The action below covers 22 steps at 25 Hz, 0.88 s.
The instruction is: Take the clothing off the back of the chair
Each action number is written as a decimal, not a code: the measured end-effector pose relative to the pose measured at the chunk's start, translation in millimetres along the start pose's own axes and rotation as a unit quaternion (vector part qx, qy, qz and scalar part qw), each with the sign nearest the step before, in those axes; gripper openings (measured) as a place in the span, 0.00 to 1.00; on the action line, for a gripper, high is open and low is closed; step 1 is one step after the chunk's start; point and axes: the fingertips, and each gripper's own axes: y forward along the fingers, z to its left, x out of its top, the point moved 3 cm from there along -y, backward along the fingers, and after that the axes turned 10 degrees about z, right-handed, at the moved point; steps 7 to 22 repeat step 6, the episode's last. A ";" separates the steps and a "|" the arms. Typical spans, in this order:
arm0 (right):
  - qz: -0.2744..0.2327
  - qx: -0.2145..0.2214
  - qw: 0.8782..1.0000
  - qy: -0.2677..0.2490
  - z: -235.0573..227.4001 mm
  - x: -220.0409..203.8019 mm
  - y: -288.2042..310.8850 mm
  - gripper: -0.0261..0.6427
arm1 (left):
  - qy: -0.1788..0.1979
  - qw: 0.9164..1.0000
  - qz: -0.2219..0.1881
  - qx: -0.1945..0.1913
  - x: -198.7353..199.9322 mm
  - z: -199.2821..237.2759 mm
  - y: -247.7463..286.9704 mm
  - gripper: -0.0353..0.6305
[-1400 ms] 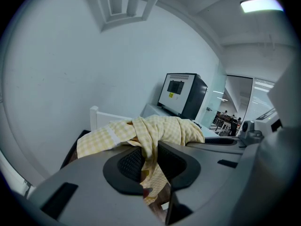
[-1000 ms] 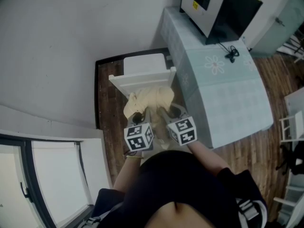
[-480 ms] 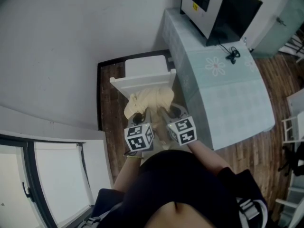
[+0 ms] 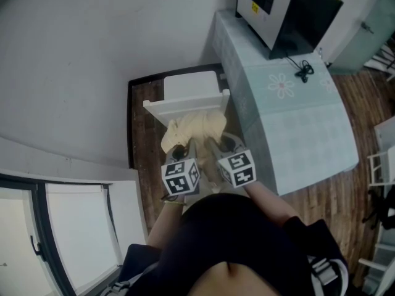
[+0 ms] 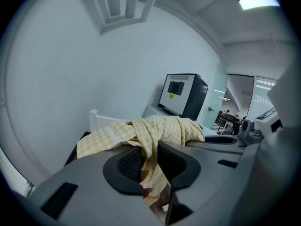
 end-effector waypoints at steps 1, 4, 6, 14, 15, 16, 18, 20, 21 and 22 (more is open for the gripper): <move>0.000 0.001 1.000 0.001 -0.2 0.5 0.1 0.19 | 0.001 1.000 0.000 0.000 0.4 -0.1 0.5 0.17; -0.003 0.002 1.000 0.003 0.5 3.6 0.9 0.19 | 0.002 1.000 -0.001 0.000 2.3 0.9 1.0 0.17; -0.005 0.001 1.000 0.002 1.0 5.8 2.0 0.19 | 0.003 1.000 -0.003 0.001 4.1 2.3 0.9 0.17; -0.005 0.001 1.000 0.002 1.0 5.8 2.0 0.19 | 0.003 1.000 -0.003 0.001 4.1 2.3 0.9 0.17; -0.005 0.001 1.000 0.002 1.0 5.8 2.0 0.19 | 0.003 1.000 -0.003 0.001 4.1 2.3 0.9 0.17; -0.005 0.001 1.000 0.002 1.0 5.8 2.0 0.19 | 0.003 1.000 -0.003 0.001 4.1 2.3 0.9 0.17; -0.005 0.001 1.000 0.002 1.0 5.8 2.0 0.19 | 0.003 1.000 -0.003 0.001 4.1 2.3 0.9 0.17; -0.005 0.001 1.000 0.002 1.0 5.8 2.0 0.19 | 0.003 1.000 -0.003 0.001 4.1 2.3 0.9 0.17; -0.005 0.001 1.000 0.002 1.0 5.8 2.0 0.19 | 0.003 1.000 -0.003 0.001 4.1 2.3 0.9 0.17; -0.005 0.001 1.000 0.002 1.0 5.8 2.0 0.19 | 0.003 1.000 -0.003 0.001 4.1 2.3 0.9 0.17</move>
